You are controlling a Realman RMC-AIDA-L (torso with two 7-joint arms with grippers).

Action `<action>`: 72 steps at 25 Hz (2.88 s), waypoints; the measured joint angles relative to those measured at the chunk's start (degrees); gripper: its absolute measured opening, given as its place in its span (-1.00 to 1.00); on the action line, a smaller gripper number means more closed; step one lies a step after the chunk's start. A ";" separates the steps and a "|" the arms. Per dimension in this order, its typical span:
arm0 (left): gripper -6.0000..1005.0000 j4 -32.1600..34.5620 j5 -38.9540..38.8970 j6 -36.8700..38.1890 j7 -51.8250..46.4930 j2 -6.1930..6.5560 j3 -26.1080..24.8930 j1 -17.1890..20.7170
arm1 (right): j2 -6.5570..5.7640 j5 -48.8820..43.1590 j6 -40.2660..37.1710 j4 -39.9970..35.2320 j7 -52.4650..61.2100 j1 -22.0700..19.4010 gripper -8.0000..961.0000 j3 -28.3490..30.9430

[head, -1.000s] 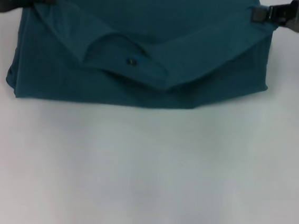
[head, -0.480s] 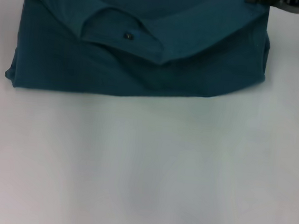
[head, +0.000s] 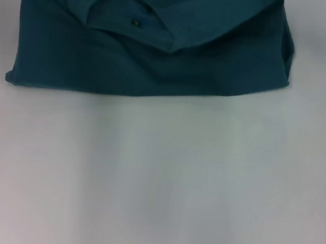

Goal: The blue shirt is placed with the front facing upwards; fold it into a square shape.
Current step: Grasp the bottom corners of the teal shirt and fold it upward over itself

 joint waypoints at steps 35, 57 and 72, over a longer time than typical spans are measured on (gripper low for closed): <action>-0.92 1.62 3.56 -17.12 1.18 -1.86 9.76 -0.35 | 0.54 -0.36 11.19 -0.09 -0.94 1.05 -0.91 -6.33; -0.92 3.87 4.65 -22.56 1.84 -1.81 13.54 -1.60 | 1.88 -0.24 15.13 -3.89 -0.57 -0.31 -0.91 -6.44; -0.90 5.73 5.60 -24.92 2.10 -1.84 14.17 -3.01 | 2.08 -0.45 16.52 -4.04 -0.93 -0.18 -0.91 -7.74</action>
